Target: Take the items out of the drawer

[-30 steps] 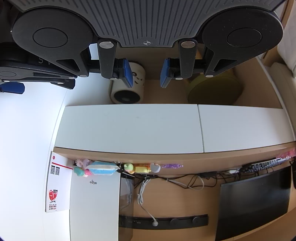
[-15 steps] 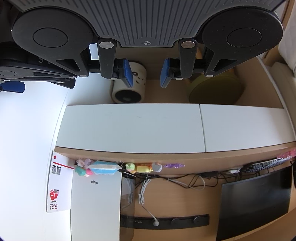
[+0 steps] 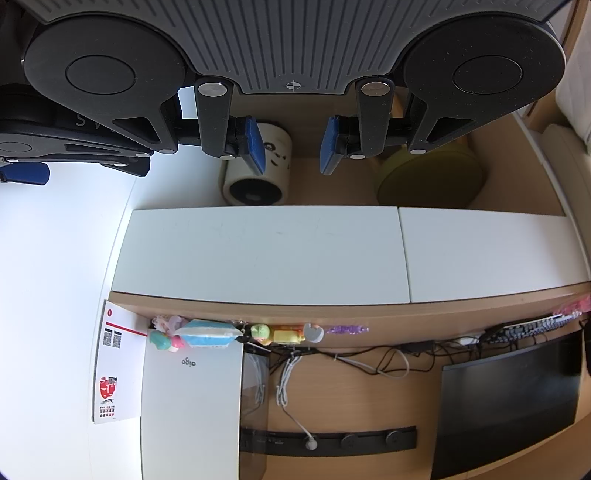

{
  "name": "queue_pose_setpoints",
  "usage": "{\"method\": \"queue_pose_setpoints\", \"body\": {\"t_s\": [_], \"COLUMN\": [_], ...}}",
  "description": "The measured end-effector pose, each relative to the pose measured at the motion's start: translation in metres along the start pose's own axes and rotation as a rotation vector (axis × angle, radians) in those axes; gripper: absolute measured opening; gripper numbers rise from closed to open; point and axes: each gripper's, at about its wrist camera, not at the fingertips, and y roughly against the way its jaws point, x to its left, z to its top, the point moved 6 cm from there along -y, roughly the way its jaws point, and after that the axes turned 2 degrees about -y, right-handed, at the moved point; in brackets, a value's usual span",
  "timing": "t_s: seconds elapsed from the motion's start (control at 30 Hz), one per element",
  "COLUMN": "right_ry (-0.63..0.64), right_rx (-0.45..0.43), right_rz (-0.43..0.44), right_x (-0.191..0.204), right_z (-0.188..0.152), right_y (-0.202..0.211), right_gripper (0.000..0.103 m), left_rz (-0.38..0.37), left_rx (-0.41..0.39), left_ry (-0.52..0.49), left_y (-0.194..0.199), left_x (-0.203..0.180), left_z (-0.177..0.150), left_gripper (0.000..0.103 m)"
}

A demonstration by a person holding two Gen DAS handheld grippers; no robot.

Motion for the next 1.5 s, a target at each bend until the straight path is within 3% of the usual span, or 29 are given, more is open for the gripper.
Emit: {"method": "queue_pose_setpoints", "body": {"t_s": [1.43, 1.5], "right_ry": [-0.005, -0.003], "right_rx": [0.000, 0.000], "right_rz": [0.003, 0.004], "right_x": [-0.0060, -0.0058], "right_z": [-0.0031, -0.0037], "right_y": [0.0009, 0.0010], "right_gripper": [0.103, 0.103], "left_rz": [0.010, 0.022], "left_rx": [0.005, 0.002], "left_ry": [0.004, 0.003], "left_y": [0.0011, 0.0021], "left_x": [-0.0066, -0.0074], "left_z": [-0.0018, -0.0029], "left_gripper": [0.037, 0.026]}}
